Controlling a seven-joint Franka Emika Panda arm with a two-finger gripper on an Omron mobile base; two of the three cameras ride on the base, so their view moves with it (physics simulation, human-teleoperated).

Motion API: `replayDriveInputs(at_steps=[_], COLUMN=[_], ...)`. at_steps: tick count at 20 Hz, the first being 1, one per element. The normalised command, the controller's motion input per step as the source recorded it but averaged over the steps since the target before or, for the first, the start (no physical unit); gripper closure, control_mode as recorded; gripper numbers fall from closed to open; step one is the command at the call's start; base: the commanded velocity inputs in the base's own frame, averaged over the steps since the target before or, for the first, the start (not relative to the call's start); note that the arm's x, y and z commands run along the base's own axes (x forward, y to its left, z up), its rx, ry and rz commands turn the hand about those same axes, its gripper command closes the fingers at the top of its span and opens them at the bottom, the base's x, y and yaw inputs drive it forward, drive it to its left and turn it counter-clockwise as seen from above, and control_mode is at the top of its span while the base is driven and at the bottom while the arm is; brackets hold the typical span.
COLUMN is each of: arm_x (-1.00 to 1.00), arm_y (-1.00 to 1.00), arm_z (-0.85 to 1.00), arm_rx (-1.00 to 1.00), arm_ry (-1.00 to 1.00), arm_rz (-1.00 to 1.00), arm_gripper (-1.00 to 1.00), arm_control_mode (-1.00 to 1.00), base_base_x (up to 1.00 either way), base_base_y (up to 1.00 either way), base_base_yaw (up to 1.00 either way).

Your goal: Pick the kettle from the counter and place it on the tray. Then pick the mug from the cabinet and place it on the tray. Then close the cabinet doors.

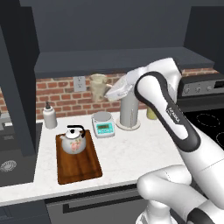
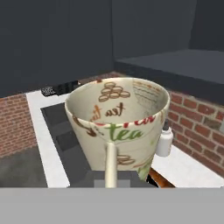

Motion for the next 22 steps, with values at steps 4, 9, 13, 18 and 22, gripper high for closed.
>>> replayDriveInputs(at_steps=[4,9,13,18,22], arm_x=[-0.2,-0.22,-0.2,-0.09,0.0], arm_y=[0.28,0.26,0.24,0.42,0.4], arm_z=[-0.5,-0.68,-0.77,-0.86,-0.87], arm_rx=[0.0,0.0,0.0,0.0,0.0], arm_ry=[0.09,0.04,0.0,0.0,0.0], arm_rz=[0.21,0.22,0.23,0.16,0.09], arm_gripper=[1.0,1.0,1.0,1.0,1.0], arm_control_mode=[-1.0,-1.0,-1.0,-1.0,-1.0], base_base_x=[0.0,0.0,0.0,0.0,0.0], base_base_y=[0.0,0.0,0.0,0.0,0.0], base_base_yaw=[0.0,0.0,0.0,0.0,0.0])
